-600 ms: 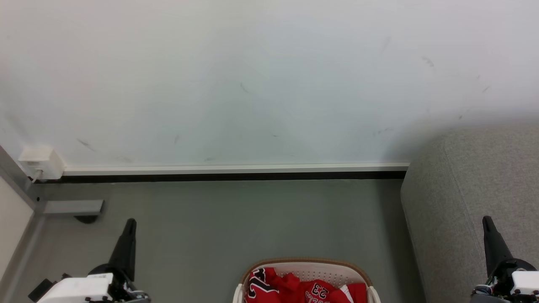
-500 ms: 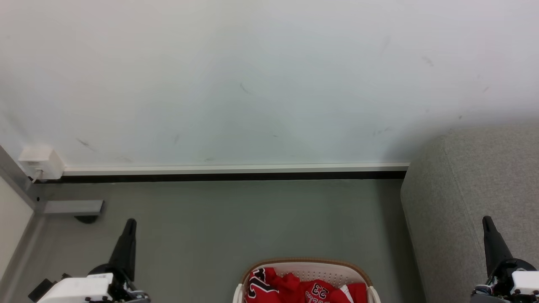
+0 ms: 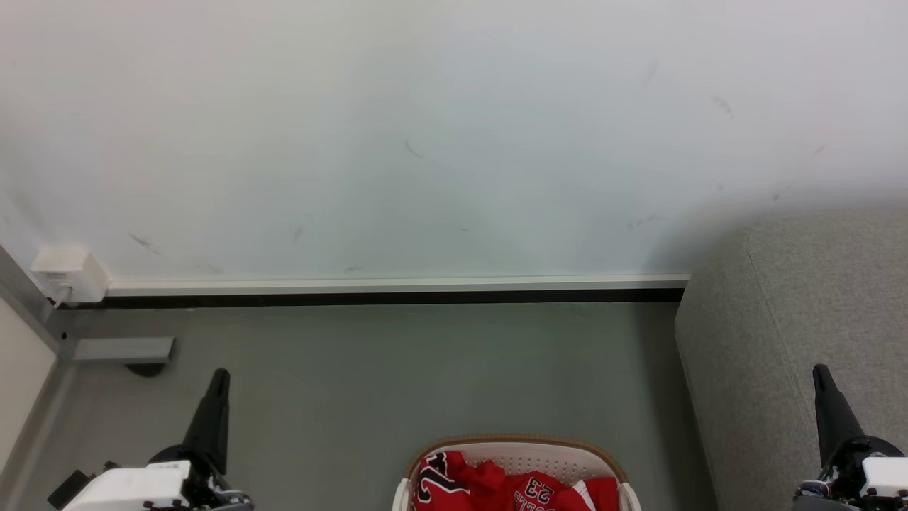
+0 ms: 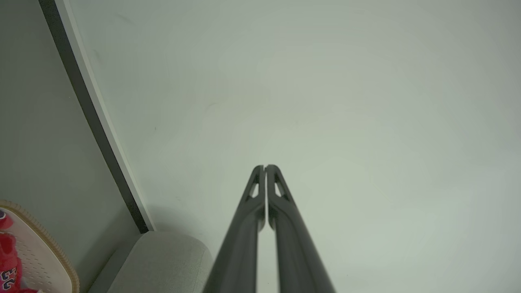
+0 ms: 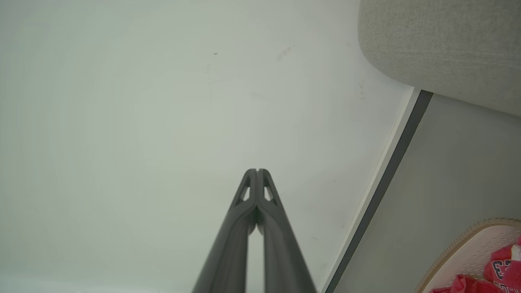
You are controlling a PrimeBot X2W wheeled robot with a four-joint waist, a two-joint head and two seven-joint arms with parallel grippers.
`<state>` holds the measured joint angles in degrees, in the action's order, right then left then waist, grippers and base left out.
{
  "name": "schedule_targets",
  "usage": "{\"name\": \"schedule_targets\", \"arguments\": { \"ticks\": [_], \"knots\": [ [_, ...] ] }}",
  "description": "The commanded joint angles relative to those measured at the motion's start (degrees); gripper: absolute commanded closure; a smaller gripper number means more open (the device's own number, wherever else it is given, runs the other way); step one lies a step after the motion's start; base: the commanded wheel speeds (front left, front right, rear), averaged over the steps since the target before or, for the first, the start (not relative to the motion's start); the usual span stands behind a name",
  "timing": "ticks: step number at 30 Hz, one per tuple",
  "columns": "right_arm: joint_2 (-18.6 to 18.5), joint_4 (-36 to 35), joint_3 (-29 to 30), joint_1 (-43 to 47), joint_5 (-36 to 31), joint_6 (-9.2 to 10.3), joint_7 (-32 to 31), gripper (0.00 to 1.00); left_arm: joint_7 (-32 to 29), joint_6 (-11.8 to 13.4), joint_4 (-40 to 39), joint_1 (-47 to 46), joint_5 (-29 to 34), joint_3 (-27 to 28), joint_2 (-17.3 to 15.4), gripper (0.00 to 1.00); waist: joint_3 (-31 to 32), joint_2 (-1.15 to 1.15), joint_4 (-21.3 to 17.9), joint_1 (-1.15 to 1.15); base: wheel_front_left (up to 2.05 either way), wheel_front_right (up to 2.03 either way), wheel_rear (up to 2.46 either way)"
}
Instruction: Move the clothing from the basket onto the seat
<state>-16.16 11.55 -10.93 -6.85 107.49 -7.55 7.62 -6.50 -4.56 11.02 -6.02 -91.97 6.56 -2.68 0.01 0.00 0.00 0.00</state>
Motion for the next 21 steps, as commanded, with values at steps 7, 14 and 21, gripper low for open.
{"name": "schedule_targets", "arguments": {
  "ticks": [7,14,21],
  "knots": [
    [-0.3,-0.1,0.0,0.1,0.3,0.13,0.1,1.00,-0.2,-0.1,-0.2,-0.3,-0.8,0.1,-0.4,1.00,0.0,0.00,0.0,0.00,0.00,0.00,0.00],
    [-0.3,-0.1,0.0,0.1,0.3,0.13,0.1,1.00,-0.2,-0.1,-0.2,-0.3,-0.8,0.1,-0.4,1.00,0.0,0.00,0.0,0.00,0.00,0.00,0.00],
    [-0.3,-0.1,0.0,0.1,0.3,0.13,0.1,1.00,-0.2,-0.1,-0.2,-0.3,-0.8,0.1,-0.4,1.00,0.0,0.00,0.0,0.00,0.00,0.00,0.00]
  ]
}}
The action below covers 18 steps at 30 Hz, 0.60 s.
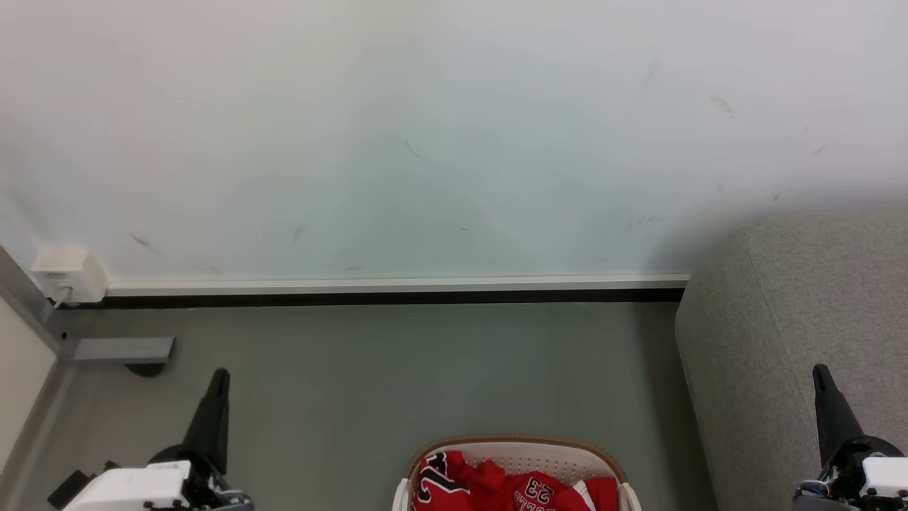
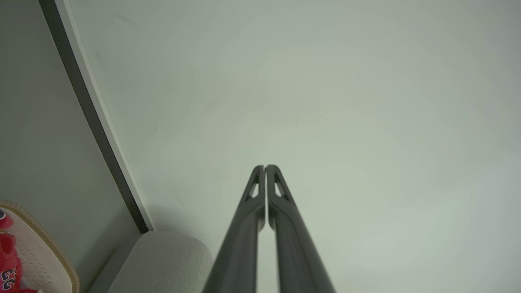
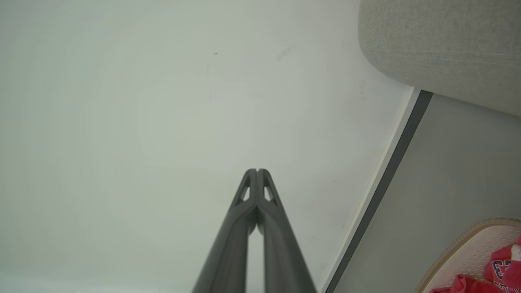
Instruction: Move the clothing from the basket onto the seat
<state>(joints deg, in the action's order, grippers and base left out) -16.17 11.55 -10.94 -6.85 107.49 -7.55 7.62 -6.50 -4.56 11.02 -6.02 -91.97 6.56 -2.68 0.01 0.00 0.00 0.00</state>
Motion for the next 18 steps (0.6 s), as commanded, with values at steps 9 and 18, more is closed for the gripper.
{"name": "schedule_targets", "arguments": {
  "ticks": [9,18],
  "knots": [
    [1.3,-0.4,0.1,0.1,-0.6,0.01,0.1,0.00,1.8,-0.2,0.5,0.1,-0.1,-0.4,0.1,0.00,-0.1,0.00,0.0,0.00,0.00,0.00,0.00],
    [2.2,-1.9,-0.4,-0.2,-4.8,0.01,0.6,0.00,4.3,-0.6,-1.3,-0.1,4.7,-0.6,0.1,0.00,0.0,0.00,0.1,0.00,0.00,0.00,0.00]
  ]
}}
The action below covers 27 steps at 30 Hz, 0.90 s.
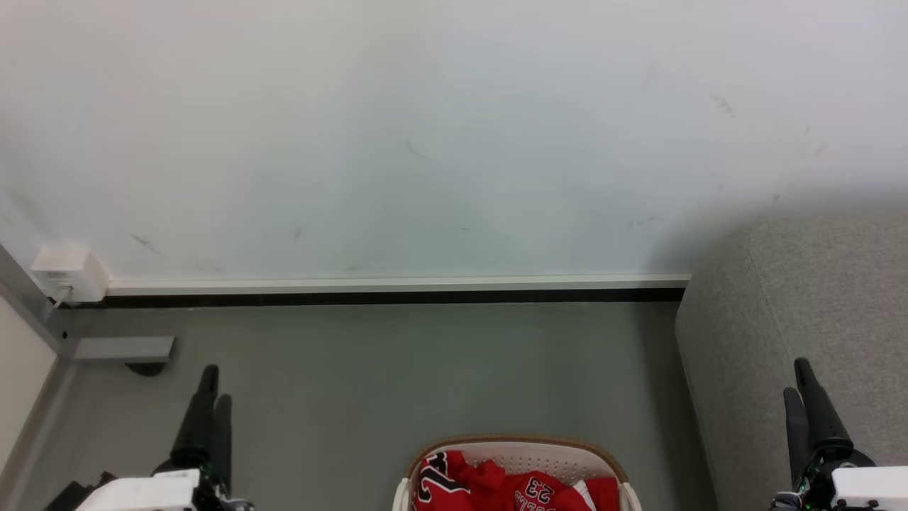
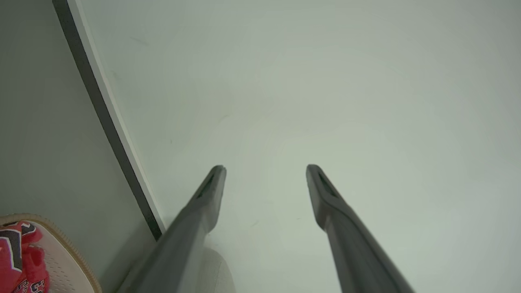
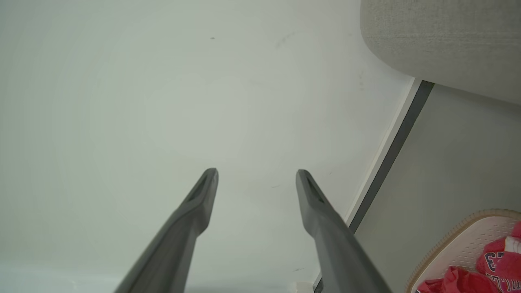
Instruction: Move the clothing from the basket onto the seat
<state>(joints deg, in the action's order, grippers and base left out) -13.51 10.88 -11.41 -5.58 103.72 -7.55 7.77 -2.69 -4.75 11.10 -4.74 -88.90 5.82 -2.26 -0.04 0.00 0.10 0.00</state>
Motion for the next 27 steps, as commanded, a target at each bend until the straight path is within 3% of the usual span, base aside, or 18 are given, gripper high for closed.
{"name": "schedule_targets", "arguments": {
  "ticks": [1,16,27],
  "knots": [
    [-0.5,-1.5,-0.2,-1.5,-1.8,0.01,0.7,0.00,0.7,-0.4,-1.6,-1.4,2.5,0.2,-0.4,0.00,0.0,0.00,0.0,0.00,0.00,0.00,0.00],
    [-0.1,-1.8,0.5,-1.6,-24.8,0.03,2.6,0.00,4.3,-0.9,-3.9,-0.2,24.5,-0.4,-0.5,0.00,0.1,0.00,-0.3,0.00,0.00,0.00,0.00],
    [1.9,0.1,2.4,-1.5,-41.9,0.04,3.5,0.00,6.7,2.6,-3.6,0.4,40.6,-2.0,-0.5,0.00,0.2,0.00,-0.5,0.00,0.00,0.00,0.00]
  ]
}}
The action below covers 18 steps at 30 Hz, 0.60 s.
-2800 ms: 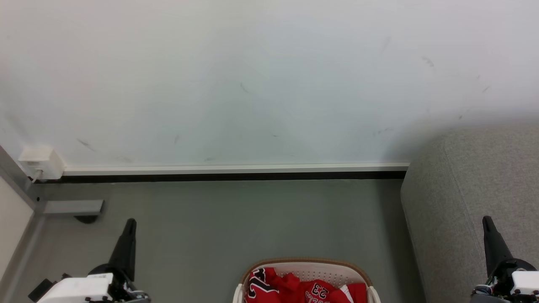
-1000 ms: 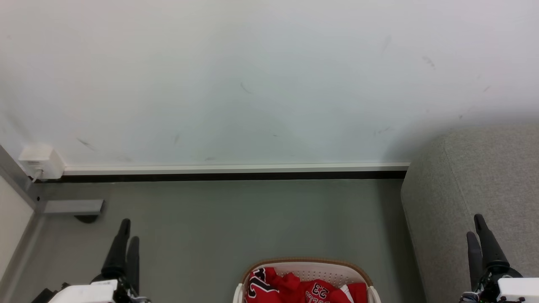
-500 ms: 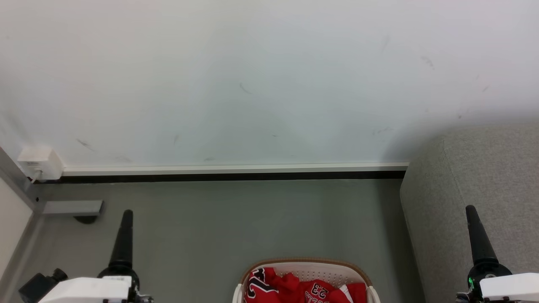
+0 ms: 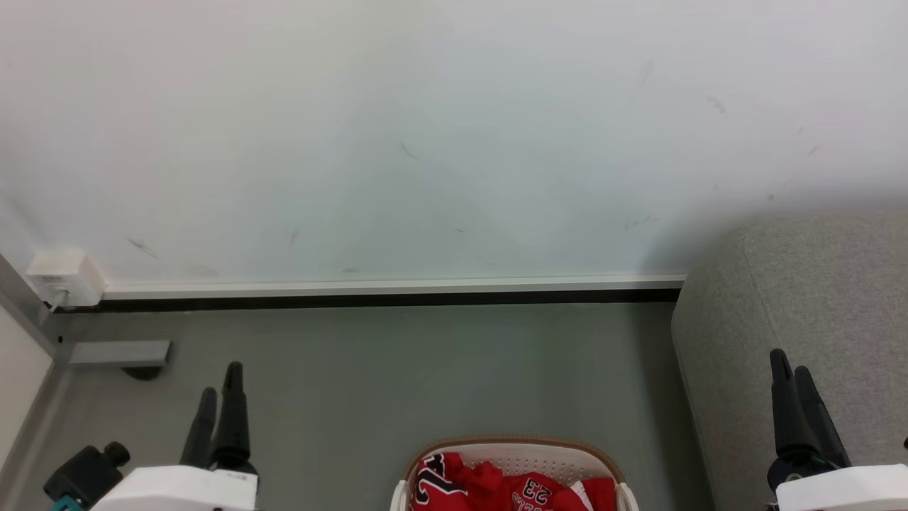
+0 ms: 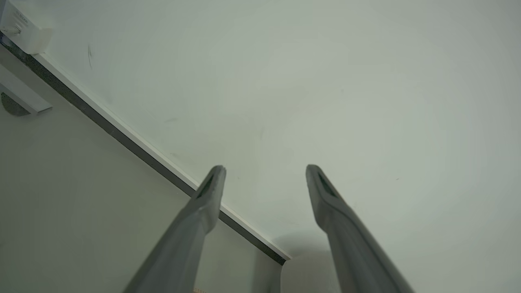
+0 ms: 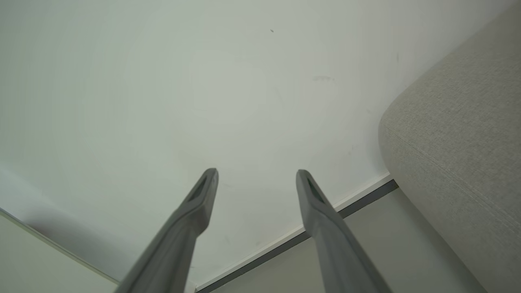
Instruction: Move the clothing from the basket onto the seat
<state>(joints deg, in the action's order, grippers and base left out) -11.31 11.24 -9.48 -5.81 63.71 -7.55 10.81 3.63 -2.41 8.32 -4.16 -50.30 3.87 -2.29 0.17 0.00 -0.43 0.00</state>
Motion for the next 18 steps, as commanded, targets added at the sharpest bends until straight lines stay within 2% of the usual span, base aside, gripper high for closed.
{"name": "schedule_targets", "arguments": {
  "ticks": [1,18],
  "knots": [
    [-0.2,0.2,0.4,-1.2,-2.7,0.04,0.5,0.00,0.6,0.4,-0.9,-0.1,2.8,-0.2,-0.5,0.00,0.0,0.00,0.0,0.00,0.00,0.00,0.00],
    [1.1,5.6,-0.3,-2.4,-13.6,0.06,1.6,0.00,3.7,1.3,-1.1,0.3,14.5,-0.9,-0.6,0.00,0.1,0.00,0.1,0.00,0.00,0.00,0.00]
  ]
}}
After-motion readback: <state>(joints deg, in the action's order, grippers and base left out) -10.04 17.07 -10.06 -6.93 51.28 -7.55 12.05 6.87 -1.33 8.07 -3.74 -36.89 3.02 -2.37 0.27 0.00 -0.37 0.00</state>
